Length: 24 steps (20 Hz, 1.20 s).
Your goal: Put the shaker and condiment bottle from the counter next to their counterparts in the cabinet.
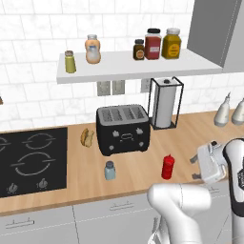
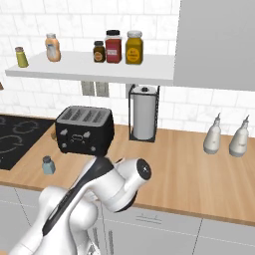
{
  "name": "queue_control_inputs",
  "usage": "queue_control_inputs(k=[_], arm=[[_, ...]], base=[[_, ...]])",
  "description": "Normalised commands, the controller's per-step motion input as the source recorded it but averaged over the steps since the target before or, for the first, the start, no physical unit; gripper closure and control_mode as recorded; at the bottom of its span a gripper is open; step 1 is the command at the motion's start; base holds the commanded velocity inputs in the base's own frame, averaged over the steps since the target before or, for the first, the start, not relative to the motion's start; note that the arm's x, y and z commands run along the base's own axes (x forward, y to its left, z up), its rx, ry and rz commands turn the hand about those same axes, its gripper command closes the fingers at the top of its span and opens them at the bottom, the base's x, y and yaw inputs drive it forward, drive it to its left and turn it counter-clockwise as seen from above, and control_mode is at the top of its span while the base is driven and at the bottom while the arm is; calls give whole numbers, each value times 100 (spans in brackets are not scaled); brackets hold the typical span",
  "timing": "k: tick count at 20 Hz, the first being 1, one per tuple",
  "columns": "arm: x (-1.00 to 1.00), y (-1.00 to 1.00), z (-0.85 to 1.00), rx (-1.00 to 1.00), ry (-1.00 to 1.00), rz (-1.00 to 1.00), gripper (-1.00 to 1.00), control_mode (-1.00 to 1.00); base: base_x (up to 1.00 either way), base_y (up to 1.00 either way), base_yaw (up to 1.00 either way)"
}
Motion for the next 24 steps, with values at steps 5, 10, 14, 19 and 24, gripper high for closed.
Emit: queue_control_inputs(k=[5, 10, 14, 19, 24], arm=[[19, 12, -13, 5, 0, 4, -100, -100], [37, 0, -4, 5, 11, 0, -100, -100], [35, 0, -16, 7, 13, 0, -100, -100], [22, 0, -10, 11, 10, 0, -100, -100], [17, 0, -5, 11, 5, 0, -100, -100]], base=[[0, 0, 0], [0, 0, 0], [0, 0, 0], [0, 0, 0], [0, 0, 0]])
